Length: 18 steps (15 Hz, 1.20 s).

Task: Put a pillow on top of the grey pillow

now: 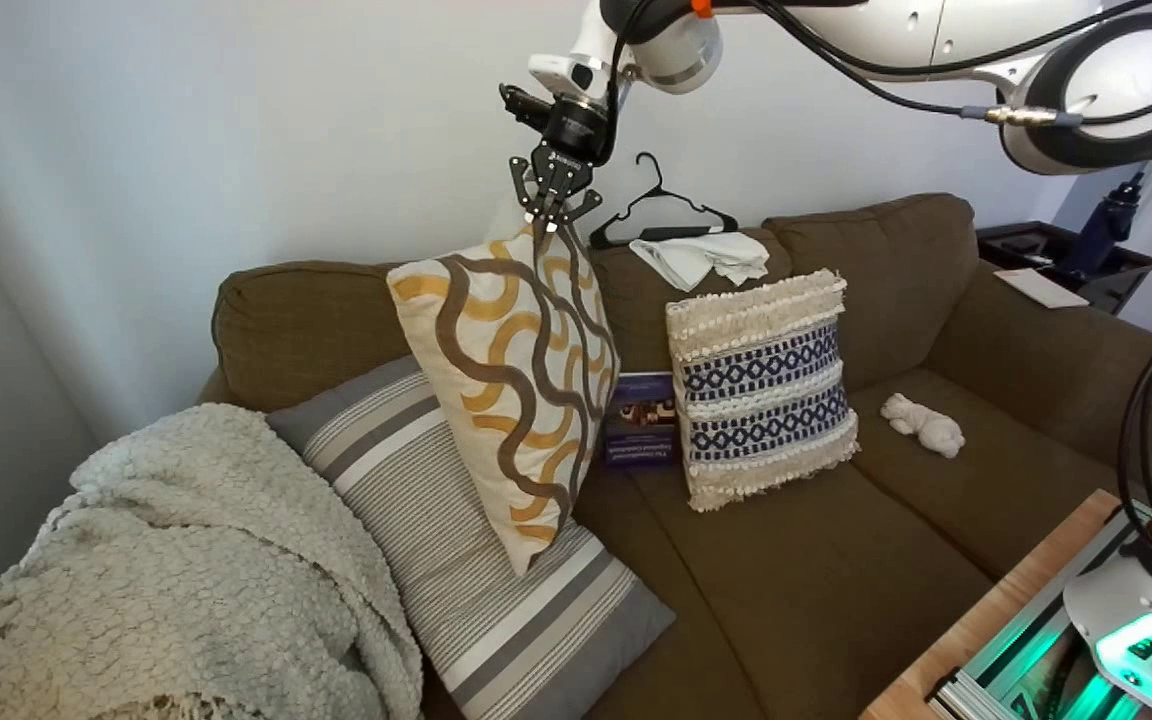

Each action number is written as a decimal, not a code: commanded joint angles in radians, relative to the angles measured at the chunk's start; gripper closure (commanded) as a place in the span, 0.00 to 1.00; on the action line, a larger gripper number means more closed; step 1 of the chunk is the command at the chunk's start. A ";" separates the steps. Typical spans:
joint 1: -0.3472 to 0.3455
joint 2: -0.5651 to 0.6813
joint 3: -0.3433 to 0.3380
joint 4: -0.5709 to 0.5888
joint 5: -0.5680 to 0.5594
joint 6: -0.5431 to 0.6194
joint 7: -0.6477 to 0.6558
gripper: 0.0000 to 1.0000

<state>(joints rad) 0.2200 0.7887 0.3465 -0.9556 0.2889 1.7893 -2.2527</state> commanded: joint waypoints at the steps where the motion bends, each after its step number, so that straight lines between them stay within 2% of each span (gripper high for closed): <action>1: 0.022 0.088 0.053 0.223 0.026 -0.151 -0.087 0.98; 4: 0.049 0.134 0.066 0.330 0.039 -0.213 -0.123 0.98; 6: 0.079 0.170 0.056 0.387 0.036 -0.204 -0.084 0.98; 10: 0.146 0.260 0.032 0.491 0.007 -0.127 -0.046 0.98; 14: 0.211 0.363 0.005 0.589 -0.025 0.011 -0.052 0.98; 15: 0.221 0.377 0.003 0.599 -0.026 0.024 -0.048 0.98; 16: 0.208 0.374 0.008 0.587 -0.023 -0.052 -0.056 0.91; 17: 0.214 0.378 0.009 0.579 -0.022 -0.025 -0.057 0.91; 18: 0.204 0.341 0.012 0.503 -0.017 0.019 -0.066 0.91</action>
<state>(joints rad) 0.4278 1.1352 0.3523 -0.4444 0.2764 1.8061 -2.3187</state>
